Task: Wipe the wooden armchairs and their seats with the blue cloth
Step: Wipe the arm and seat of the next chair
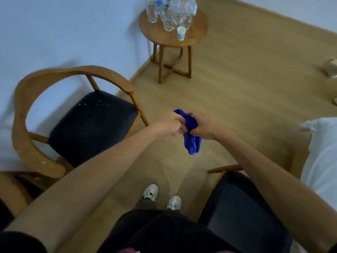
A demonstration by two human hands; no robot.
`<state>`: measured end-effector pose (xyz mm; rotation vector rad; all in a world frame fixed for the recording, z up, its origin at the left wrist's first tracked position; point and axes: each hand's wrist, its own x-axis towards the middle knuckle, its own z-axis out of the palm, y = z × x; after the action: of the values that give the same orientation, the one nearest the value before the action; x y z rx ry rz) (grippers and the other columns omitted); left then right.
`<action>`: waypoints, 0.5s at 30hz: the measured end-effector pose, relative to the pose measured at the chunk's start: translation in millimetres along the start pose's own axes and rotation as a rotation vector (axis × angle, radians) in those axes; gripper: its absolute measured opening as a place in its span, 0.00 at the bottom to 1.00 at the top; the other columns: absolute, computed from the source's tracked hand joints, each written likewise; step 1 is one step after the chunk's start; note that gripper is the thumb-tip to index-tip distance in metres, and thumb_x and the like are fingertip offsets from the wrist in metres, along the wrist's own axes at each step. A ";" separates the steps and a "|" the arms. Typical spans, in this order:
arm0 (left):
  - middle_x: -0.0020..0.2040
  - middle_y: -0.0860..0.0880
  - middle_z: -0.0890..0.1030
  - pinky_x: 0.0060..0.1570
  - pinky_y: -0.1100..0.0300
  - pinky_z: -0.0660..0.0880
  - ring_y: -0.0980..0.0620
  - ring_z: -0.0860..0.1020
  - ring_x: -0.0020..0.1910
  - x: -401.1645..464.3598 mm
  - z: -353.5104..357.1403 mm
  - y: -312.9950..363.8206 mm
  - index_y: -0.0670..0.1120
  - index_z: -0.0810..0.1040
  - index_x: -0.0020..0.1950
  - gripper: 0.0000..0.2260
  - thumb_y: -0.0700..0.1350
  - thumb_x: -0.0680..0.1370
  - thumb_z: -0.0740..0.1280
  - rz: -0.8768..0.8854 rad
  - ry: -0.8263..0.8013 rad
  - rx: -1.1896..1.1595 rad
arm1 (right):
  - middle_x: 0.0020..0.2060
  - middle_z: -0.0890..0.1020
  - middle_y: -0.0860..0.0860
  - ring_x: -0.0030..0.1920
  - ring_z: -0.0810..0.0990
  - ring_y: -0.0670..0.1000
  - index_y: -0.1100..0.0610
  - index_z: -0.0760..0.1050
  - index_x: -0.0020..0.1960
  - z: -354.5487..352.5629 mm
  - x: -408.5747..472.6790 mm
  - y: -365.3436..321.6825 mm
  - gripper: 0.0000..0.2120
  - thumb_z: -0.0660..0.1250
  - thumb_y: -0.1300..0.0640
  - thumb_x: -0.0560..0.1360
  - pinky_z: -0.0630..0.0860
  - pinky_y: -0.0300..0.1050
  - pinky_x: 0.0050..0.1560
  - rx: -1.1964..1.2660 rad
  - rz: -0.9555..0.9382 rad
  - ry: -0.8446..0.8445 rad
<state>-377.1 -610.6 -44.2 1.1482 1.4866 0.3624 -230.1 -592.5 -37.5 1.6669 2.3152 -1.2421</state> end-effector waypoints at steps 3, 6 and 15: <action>0.52 0.46 0.80 0.46 0.61 0.72 0.50 0.77 0.50 -15.0 -26.5 -23.1 0.42 0.77 0.56 0.09 0.38 0.76 0.65 0.151 0.195 0.498 | 0.51 0.77 0.53 0.49 0.76 0.54 0.57 0.72 0.62 4.5 15.0 -22.9 0.22 0.61 0.70 0.70 0.73 0.47 0.44 -0.035 -0.070 -0.050; 0.57 0.47 0.72 0.55 0.55 0.73 0.49 0.72 0.55 -28.2 -47.9 -52.0 0.46 0.69 0.59 0.19 0.49 0.73 0.70 0.258 0.465 0.790 | 0.53 0.79 0.54 0.53 0.77 0.55 0.57 0.74 0.61 11.8 29.8 -51.0 0.21 0.61 0.70 0.70 0.76 0.51 0.52 -0.088 -0.183 -0.111; 0.44 0.48 0.77 0.42 0.55 0.73 0.48 0.77 0.43 -53.0 -106.4 -113.4 0.46 0.71 0.49 0.08 0.50 0.80 0.58 0.007 0.522 0.697 | 0.46 0.76 0.56 0.40 0.71 0.49 0.61 0.73 0.48 65.3 83.7 -136.9 0.06 0.62 0.64 0.72 0.67 0.40 0.34 -0.208 -0.252 -0.014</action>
<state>-529.3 -667.2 -69.3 1.6876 2.1629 0.1456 -403.0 -581.3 -40.4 1.3323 2.6041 -0.9971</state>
